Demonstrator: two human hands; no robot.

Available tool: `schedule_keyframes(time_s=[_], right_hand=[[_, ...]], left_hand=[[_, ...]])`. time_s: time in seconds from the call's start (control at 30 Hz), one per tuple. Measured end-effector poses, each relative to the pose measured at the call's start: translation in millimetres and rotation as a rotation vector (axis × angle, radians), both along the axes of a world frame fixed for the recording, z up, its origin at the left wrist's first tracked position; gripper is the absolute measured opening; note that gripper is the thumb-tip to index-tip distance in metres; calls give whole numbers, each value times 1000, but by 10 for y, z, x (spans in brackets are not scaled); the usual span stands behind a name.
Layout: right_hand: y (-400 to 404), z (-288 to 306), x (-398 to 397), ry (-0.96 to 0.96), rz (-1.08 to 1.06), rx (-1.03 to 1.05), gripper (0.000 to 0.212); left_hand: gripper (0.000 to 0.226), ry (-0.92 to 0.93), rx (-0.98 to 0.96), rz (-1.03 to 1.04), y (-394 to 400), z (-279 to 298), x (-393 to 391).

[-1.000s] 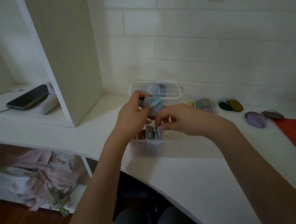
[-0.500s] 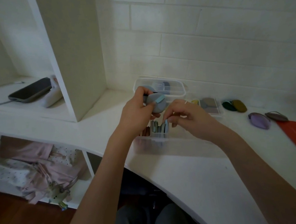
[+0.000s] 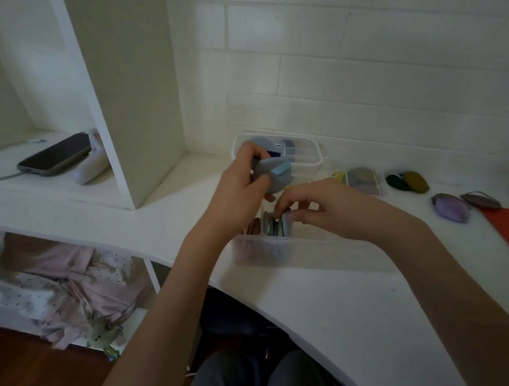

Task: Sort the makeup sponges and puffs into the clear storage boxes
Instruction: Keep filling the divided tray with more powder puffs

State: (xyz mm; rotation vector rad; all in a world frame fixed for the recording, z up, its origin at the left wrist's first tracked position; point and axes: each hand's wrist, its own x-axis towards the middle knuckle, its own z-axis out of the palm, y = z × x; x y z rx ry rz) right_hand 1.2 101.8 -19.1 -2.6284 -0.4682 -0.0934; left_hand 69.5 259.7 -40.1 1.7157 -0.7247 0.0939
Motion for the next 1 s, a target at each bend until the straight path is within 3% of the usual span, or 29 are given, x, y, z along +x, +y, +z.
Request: schedule_keyframes(time_s=[0.1,0.2,0.27,0.4,0.57,0.73,0.87,1.0], right_hand=[[46,42,6,-18,15,-148,8],[90,27,32,-54,5,-259,8],[94,-8,32,-65,1,-146,7],[53,-123,9,-77,-24,105,13],[-4,-123,12,-117,-89,538,17],[-124,-111,-81,-14,-37,520,23],[-285,-25,-152,35,-89,596,11],[-298,-42,-130,-38,-194,511,7]], left_hand=[[31,42,-99,17,99,46,61],[23,-79,231,22,85,39,50],[14,-240,403,107,7,-20,-10],[15,-455,439,162,-55,-107,-26],[18,-372,482,72,-60,-80,-80],[7,-203,344,51,-13,-61,-61],[7,-8,211,59,-4,-71,-36],[6,59,170,54,-8,-70,-47]])
